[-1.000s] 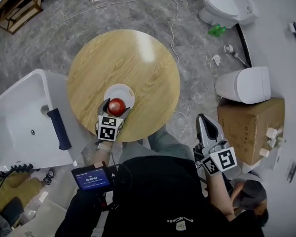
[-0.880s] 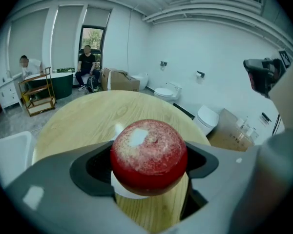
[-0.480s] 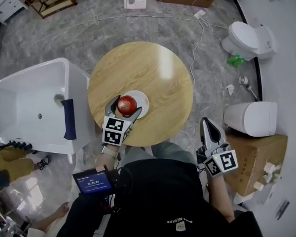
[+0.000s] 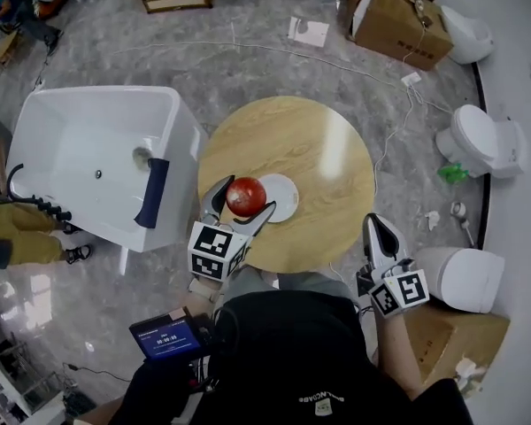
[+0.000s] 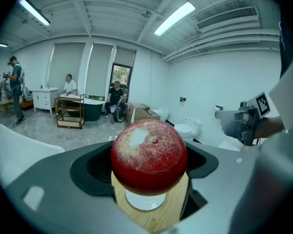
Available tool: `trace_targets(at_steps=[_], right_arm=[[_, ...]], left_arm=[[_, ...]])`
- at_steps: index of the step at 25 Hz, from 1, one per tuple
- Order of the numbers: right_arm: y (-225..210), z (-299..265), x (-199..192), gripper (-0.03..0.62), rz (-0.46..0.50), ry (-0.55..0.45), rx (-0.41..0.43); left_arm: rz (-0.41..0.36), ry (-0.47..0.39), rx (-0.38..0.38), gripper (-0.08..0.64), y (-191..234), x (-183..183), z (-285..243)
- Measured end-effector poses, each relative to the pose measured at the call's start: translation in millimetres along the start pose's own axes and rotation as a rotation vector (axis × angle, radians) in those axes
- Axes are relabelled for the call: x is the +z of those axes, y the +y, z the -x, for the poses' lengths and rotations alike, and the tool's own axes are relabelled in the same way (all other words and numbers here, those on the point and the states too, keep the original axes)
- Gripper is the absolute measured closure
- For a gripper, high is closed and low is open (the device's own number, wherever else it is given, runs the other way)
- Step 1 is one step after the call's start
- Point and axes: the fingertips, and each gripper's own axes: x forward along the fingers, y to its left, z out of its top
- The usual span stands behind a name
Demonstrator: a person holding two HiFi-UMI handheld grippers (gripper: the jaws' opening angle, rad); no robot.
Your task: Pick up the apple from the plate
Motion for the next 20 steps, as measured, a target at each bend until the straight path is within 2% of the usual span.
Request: trace_targets(at_steps=[8,14,20], right_arm=[[45,-43,22,0.589,0.048,-0.023,0.181],[88,-65,36,0.589,0.081,-0.046,0.288],[125,-82,44,0.589,0.104,-0.056,0.366]], left_arm=[[0.044,-0.161,0.102,0.13,2,35,75],[0.065,-0.24,0.168,0.13,10,40,124],[0.097,-0.306,0.202,0.129,22,43,162]])
